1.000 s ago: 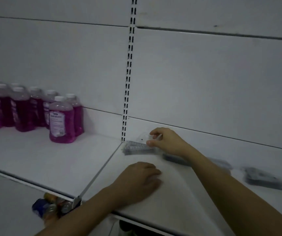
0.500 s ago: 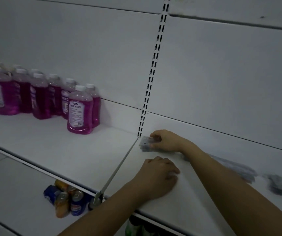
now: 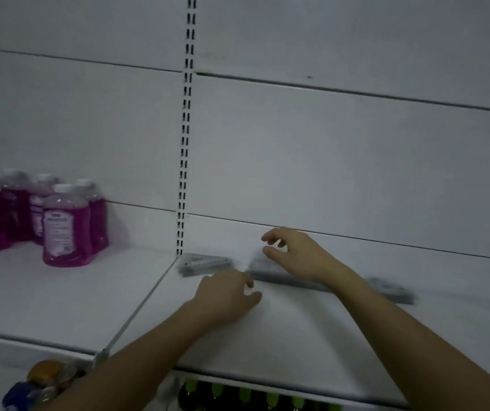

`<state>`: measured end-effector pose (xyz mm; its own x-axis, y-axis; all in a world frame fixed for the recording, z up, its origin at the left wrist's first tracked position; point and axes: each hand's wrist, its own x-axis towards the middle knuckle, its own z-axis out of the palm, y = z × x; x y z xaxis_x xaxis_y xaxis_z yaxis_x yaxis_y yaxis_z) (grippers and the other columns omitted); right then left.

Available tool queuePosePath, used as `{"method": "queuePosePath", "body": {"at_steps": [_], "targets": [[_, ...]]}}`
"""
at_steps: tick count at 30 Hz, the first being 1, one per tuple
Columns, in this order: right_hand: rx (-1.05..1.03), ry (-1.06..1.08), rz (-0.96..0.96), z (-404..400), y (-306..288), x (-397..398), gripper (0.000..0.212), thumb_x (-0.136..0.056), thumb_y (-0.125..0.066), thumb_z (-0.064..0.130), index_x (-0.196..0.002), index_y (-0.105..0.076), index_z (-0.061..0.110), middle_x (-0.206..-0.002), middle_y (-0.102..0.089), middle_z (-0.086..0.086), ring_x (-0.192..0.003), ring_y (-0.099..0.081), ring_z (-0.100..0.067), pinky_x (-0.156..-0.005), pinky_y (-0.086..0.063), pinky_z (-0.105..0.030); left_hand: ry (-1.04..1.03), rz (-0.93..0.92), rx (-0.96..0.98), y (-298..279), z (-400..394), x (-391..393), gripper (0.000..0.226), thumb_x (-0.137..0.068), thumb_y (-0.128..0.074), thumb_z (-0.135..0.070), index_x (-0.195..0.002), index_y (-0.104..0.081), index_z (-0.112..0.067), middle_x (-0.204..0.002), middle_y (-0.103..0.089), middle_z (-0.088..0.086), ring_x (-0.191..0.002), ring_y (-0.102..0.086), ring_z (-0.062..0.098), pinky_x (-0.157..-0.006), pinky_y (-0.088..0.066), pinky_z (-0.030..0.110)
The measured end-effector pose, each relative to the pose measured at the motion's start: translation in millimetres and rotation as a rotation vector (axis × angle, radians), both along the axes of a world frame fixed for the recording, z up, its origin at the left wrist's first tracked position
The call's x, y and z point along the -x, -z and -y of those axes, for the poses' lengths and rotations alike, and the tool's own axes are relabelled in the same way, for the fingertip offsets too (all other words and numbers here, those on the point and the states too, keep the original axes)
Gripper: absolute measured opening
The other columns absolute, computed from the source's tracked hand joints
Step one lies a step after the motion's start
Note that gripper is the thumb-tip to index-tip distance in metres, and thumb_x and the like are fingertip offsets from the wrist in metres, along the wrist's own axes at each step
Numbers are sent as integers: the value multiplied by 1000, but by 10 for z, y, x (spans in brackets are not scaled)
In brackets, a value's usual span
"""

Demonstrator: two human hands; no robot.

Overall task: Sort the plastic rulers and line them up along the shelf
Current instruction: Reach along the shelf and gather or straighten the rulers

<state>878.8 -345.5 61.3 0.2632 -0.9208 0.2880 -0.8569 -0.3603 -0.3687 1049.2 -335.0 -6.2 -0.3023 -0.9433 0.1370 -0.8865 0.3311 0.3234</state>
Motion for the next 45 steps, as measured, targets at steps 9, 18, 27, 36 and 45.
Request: {"method": "queuePosePath", "body": {"at_steps": [9,18,27,36,45], "targets": [[-119,325,-28,-1250,118,1824,43,-95,-46,49,-128,-56,24,-129,-56,4,-110,-55,-15,-96,-45,-35,135,-54,74,-430,-707,1606,48,-90,-45,-57,-130,-54,-32,-133,-56,-4,-118,-53,19,-97,-45,36],[-205,555,-44,-3164,236,3898,45,-97,-44,50,-130,-55,22,-132,-55,0,-113,-54,-17,-98,-44,-36,354,-50,46,-316,-2010,3747,51,-89,-42,-62,-130,-52,-35,-137,-53,-5,-123,-50,20,-102,-39,42],[-181,772,70,-4493,226,5485,40,-97,-48,44,-121,-62,16,-123,-62,-4,-103,-58,-18,-90,-48,-35,577,-2,63,-315,-2994,5674,47,-90,-44,-57,-130,-52,-34,-136,-53,-3,-124,-48,21,-100,-39,39],[-217,861,80,-4739,550,6824,45,-97,-47,45,-126,-60,13,-129,-59,-6,-111,-56,-20,-94,-47,-37,700,28,55,-107,-3146,7338,45,-92,-46,-53,-132,-50,-33,-136,-52,-2,-123,-48,21,-100,-40,39],[-242,929,79,-4415,640,8519,44,-95,-51,47,-126,-60,18,-128,-59,-1,-109,-56,-15,-90,-45,-29,738,-103,22,178,-2840,9101,45,-91,-52,-48,-131,-51,-29,-134,-52,-2,-122,-48,20,-100,-41,36]]}}
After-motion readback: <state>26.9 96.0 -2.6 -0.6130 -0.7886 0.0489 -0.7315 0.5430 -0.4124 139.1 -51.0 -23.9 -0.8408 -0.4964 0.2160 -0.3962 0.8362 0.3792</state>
